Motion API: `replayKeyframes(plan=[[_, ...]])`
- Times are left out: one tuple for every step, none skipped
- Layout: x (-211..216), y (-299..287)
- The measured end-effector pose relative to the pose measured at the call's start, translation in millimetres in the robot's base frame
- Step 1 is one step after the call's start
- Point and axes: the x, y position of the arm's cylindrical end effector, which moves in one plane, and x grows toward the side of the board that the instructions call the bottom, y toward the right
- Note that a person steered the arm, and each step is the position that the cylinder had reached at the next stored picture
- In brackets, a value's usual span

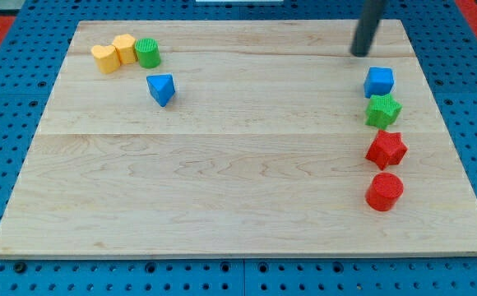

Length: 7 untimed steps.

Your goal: Push the triangle parallel to the cube

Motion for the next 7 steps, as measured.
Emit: replayKeyframes(plan=[[-18,-105],[-34,-211],[7,-266],[53,-286],[57,-341],[83,-327],[103,-291]])
